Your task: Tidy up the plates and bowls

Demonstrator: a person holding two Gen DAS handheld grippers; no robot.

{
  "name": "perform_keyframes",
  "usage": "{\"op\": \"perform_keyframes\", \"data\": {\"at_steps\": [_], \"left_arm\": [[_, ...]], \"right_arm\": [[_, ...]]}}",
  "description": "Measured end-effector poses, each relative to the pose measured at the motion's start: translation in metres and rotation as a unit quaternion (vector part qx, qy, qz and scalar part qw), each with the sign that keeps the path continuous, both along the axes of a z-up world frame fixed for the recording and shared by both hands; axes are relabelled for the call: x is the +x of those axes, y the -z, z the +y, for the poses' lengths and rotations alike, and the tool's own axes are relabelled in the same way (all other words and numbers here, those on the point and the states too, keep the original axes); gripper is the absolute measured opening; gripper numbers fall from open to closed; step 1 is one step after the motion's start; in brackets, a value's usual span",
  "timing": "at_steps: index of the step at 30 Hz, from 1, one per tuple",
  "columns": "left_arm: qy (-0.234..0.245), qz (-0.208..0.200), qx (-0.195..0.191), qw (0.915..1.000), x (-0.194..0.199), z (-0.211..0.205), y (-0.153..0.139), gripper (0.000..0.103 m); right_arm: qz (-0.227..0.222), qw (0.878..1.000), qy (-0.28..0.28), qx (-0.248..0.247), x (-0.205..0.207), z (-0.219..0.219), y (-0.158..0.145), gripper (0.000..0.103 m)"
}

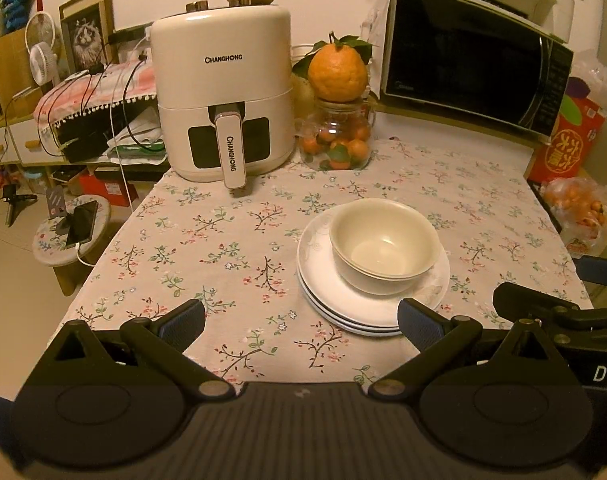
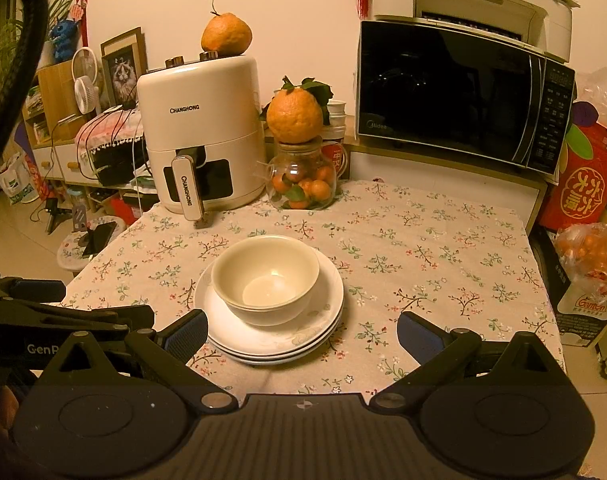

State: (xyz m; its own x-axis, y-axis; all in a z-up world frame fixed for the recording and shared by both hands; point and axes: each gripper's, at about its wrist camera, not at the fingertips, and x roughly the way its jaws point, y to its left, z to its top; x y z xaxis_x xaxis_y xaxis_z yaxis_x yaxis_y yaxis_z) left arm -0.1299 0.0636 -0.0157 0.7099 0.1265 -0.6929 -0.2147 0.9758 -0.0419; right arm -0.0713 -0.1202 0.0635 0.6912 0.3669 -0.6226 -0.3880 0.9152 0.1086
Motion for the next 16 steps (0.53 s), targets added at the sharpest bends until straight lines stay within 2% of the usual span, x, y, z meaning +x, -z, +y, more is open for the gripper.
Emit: {"op": "perform_keyframes", "data": {"at_steps": [16], "left_arm": [[-0.001,-0.004,0.008,1.0000,0.0000,-0.0014,-0.0005,0.103]], "right_arm": [[0.000,1.000,-0.001,0.001,-0.0003,-0.0003,0.0013,0.100]]}}
